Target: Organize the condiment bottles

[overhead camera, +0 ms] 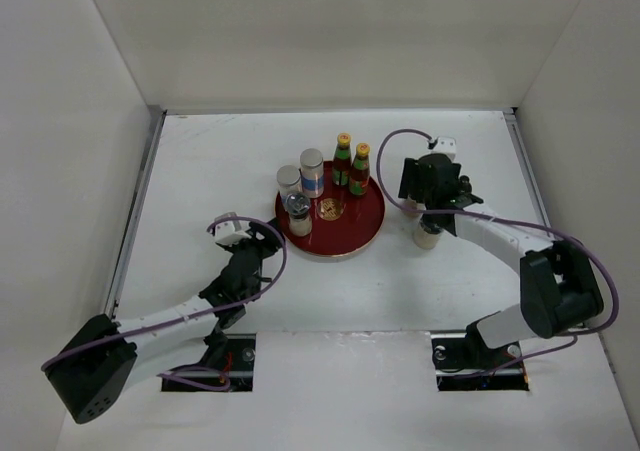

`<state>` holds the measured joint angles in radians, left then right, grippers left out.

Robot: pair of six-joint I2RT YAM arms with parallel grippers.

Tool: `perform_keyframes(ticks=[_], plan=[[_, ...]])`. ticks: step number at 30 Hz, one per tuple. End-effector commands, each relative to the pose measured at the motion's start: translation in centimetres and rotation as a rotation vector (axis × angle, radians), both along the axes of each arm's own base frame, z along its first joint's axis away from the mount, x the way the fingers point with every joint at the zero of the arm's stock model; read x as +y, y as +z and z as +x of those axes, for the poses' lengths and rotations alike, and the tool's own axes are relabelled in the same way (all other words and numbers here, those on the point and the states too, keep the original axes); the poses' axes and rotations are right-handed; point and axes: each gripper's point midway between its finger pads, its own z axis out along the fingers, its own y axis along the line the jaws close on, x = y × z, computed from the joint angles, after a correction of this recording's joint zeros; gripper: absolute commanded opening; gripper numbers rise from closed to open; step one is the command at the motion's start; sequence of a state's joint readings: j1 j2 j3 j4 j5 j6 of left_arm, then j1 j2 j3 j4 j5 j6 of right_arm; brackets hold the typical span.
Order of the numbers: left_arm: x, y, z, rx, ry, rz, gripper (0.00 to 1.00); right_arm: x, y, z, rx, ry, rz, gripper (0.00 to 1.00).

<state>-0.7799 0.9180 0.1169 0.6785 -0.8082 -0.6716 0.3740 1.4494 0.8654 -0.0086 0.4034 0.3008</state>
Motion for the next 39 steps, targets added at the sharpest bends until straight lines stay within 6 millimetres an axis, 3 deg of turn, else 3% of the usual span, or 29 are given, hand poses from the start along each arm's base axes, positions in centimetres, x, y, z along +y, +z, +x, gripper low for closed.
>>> perform_keyframes(ticks=[1, 4, 6, 11, 14, 16, 24, 28, 32, 39], plan=[[0.0, 1.5, 0.0, -0.052, 0.004, -0.064, 0.64, 0.7, 1.9, 1.7, -0.040, 0.003, 0.024, 0.87], [0.3, 1.8, -0.2, -0.066, 0.012, -0.082, 0.64, 0.9, 1.7, 2.1, -0.036, 0.001, 0.027, 0.71], [0.5, 1.8, -0.1, -0.067, 0.021, -0.090, 0.64, 1.0, 2.7, 2.6, -0.075, -0.007, 0.034, 0.61], [1.7, 1.6, 0.0, -0.066, 0.086, -0.091, 0.66, 0.3, 9.3, 3.0, -0.255, -0.049, 0.056, 0.48], [3.0, 1.4, -0.1, -0.070, 0.149, -0.108, 0.67, 2.3, 12.5, 2.4, -0.317, 0.006, 0.084, 0.47], [3.7, 1.3, -0.2, -0.073, 0.180, -0.127, 0.68, 3.9, 13.1, 1.7, -0.324, 0.049, 0.089, 0.47], [3.2, 0.4, 0.0, -0.029, 0.179, -0.101, 0.72, 13.7, 11.0, -0.7, -0.255, 0.253, 0.190, 0.47], [2.8, 0.4, 0.0, -0.029, 0.157, -0.110, 0.73, 18.8, 10.6, -0.5, -0.262, 0.359, 0.228, 0.48], [2.6, 0.4, 0.1, -0.026, 0.147, -0.105, 0.73, 21.3, 9.6, 1.0, -0.259, 0.381, 0.226, 0.49], [2.4, 0.2, 0.1, -0.020, 0.140, -0.095, 0.73, 23.5, 7.1, 2.1, -0.229, 0.400, 0.210, 0.56]])
